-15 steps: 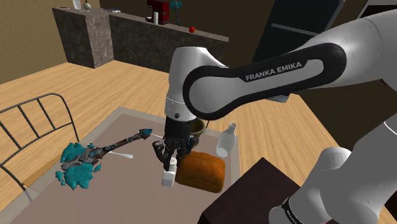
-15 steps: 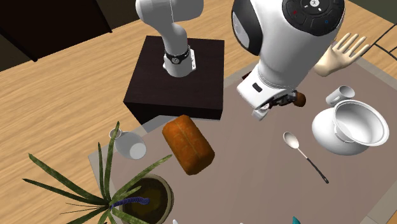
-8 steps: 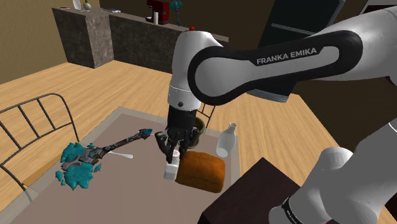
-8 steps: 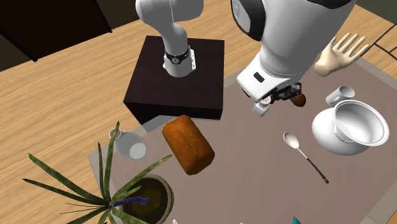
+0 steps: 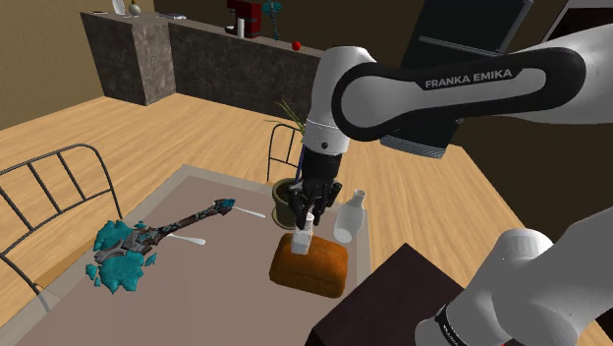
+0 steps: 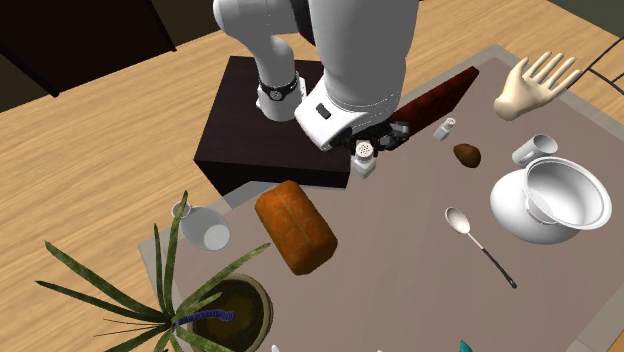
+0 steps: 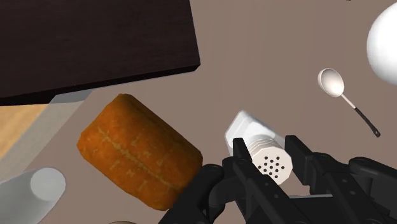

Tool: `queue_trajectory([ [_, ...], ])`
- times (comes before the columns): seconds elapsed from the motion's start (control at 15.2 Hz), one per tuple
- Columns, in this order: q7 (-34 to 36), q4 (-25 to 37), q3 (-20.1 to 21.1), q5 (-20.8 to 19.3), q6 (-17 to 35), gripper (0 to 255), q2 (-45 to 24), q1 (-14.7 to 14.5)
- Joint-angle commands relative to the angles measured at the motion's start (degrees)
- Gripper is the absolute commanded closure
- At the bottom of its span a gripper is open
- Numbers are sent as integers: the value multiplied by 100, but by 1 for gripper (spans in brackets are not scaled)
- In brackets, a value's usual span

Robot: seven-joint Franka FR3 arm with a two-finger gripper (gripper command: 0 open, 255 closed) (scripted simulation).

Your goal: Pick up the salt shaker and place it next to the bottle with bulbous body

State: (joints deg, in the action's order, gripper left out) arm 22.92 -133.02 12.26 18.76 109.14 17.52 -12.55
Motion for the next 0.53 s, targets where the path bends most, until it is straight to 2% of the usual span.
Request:
queue_trajectory([
  [0.0,-284,-238,-192,-56,-70,255,230,110],
  [0.46,-1193,-667,-893,-460,-377,255,731,558],
])
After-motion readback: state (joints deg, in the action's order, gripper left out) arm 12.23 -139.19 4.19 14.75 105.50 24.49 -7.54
